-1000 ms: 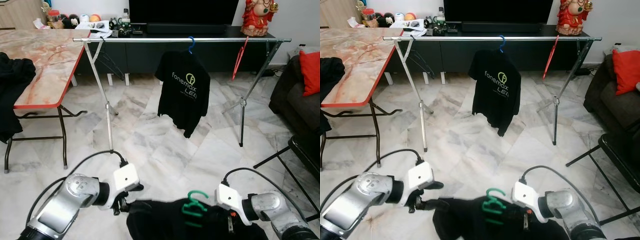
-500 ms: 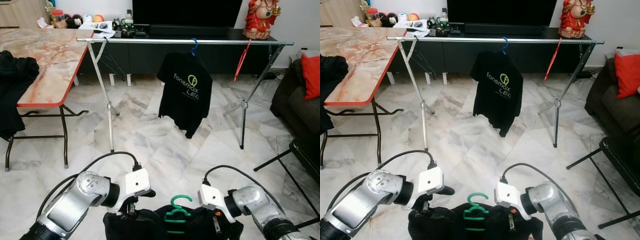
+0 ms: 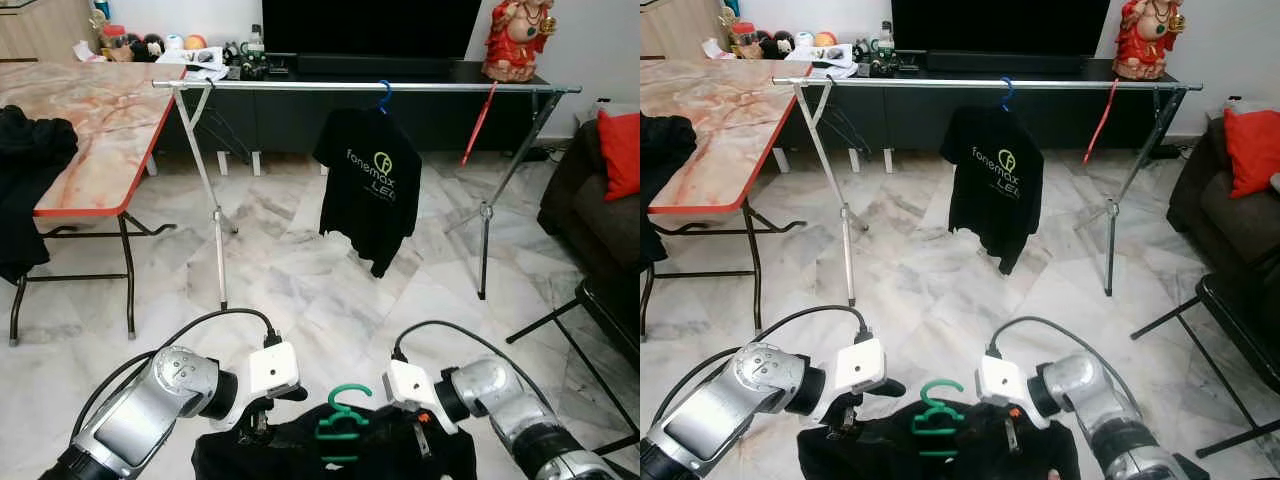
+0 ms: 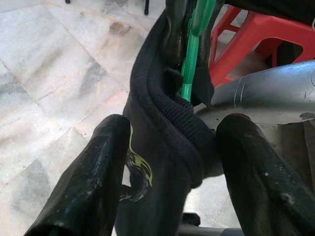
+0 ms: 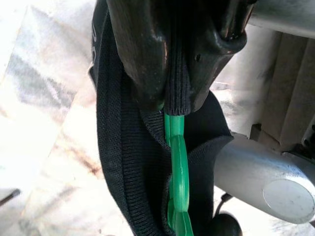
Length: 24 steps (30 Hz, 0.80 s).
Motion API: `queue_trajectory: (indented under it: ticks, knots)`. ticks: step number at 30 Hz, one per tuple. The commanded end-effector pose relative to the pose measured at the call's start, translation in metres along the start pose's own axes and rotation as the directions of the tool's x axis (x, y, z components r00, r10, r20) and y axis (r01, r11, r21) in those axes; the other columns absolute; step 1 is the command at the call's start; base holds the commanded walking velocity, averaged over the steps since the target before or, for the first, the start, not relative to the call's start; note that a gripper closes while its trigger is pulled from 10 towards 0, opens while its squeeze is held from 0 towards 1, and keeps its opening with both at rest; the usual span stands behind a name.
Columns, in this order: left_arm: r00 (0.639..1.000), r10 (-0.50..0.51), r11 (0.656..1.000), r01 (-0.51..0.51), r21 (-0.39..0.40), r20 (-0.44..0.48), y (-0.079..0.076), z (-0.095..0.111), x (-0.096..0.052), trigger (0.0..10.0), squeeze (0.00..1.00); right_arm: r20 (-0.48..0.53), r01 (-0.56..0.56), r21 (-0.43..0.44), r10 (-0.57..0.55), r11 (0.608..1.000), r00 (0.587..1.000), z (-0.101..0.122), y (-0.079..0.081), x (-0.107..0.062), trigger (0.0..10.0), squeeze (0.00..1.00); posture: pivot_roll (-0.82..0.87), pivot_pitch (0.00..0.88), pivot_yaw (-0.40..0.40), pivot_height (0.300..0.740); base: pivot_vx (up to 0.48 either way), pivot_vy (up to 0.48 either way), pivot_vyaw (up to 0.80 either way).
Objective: Hang hanger
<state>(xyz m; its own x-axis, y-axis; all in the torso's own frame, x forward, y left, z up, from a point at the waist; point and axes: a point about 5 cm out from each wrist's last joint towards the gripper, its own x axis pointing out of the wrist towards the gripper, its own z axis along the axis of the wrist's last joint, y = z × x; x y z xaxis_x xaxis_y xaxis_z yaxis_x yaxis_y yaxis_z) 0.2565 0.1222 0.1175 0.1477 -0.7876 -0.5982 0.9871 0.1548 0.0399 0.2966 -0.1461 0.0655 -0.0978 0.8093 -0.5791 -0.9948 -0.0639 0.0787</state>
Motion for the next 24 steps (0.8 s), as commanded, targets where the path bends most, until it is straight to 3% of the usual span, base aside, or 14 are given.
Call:
queue_trajectory:
  ticks: [1, 12, 14, 16, 17, 18, 19, 21, 22, 24]
  knots:
    - [1.000, -0.002, 1.000, 0.002, 0.017, -0.017, -0.001, 0.002, -0.002, 10.0, 0.00, 0.041, 0.002, -0.057, 0.000, 0.998, 0.999, 0.016, -0.006, -0.004, 0.0, 0.00, 0.12, 0.062, -0.044, 0.740, 0.000, 0.000, 0.00]
    - [1.000, 0.026, 1.000, -0.026, 0.014, 0.004, 0.003, 0.005, 0.000, 10.0, 0.00, 0.067, -0.013, -0.076, 0.019, 0.997, 0.998, 0.024, -0.008, 0.003, 0.0, 0.00, 0.12, 0.068, -0.051, 0.740, 0.000, 0.000, 0.00]
    - [1.000, 0.029, 0.999, -0.030, 0.013, 0.009, 0.004, 0.006, 0.002, 9.1, 0.00, 0.077, 0.001, -0.080, 0.005, 0.997, 0.997, 0.028, -0.010, 0.003, 0.0, 0.00, 0.12, 0.069, -0.052, 0.740, 0.000, 0.000, 0.00]
    - [0.999, 0.030, 0.999, -0.030, 0.012, 0.014, 0.004, 0.007, 0.003, 7.0, 0.00, 0.082, 0.021, -0.084, -0.014, 0.996, 0.997, 0.031, -0.012, 0.002, 0.0, 0.00, 0.12, 0.071, -0.054, 0.740, 0.000, 0.000, 0.00]
    - [0.999, 0.030, 0.999, -0.030, 0.012, 0.014, 0.003, 0.007, 0.004, 7.0, 0.00, 0.082, 0.024, -0.085, -0.017, 0.996, 0.996, 0.031, -0.013, 0.002, 0.0, 0.00, 0.12, 0.071, -0.054, 0.740, 0.000, 0.000, 0.00]
    - [0.999, 0.028, 1.000, -0.028, 0.011, 0.016, 0.003, 0.007, 0.004, 4.9, 0.00, 0.083, 0.032, -0.085, -0.025, 0.996, 0.996, 0.032, -0.014, 0.002, 0.0, 0.00, 0.12, 0.071, -0.054, 0.740, 0.000, 0.000, 0.00]
    - [0.999, 0.026, 1.000, -0.026, 0.010, 0.018, 0.003, 0.008, 0.004, 4.9, 0.00, 0.084, 0.038, -0.085, -0.031, 0.996, 0.996, 0.033, -0.015, 0.002, 0.0, 0.00, 0.12, 0.071, -0.054, 0.740, 0.000, 0.000, 0.00]
    - [1.000, 0.016, 1.000, -0.016, 0.010, 0.021, 0.001, 0.009, 0.006, 2.4, 0.00, 0.097, 0.059, -0.085, -0.051, 0.995, 0.994, 0.035, -0.017, 0.001, 0.0, 0.00, 0.12, 0.072, -0.054, 0.740, 0.000, 0.000, 0.00]
    - [1.000, 0.013, 1.000, -0.013, 0.009, 0.022, 0.001, 0.009, 0.006, 0.0, 0.00, 0.106, 0.068, -0.084, -0.059, 0.994, 0.993, 0.037, -0.018, 0.001, 0.0, 0.00, 0.12, 0.073, -0.054, 0.740, 0.000, 0.000, 0.00]
    - [1.000, 0.013, 1.000, -0.013, 0.009, 0.022, 0.001, 0.009, 0.006, 0.0, 0.00, 0.108, 0.070, -0.083, -0.061, 0.994, 0.992, 0.037, -0.018, 0.001, 0.0, 0.00, 0.12, 0.074, -0.054, 0.740, 0.000, 0.000, 0.00]
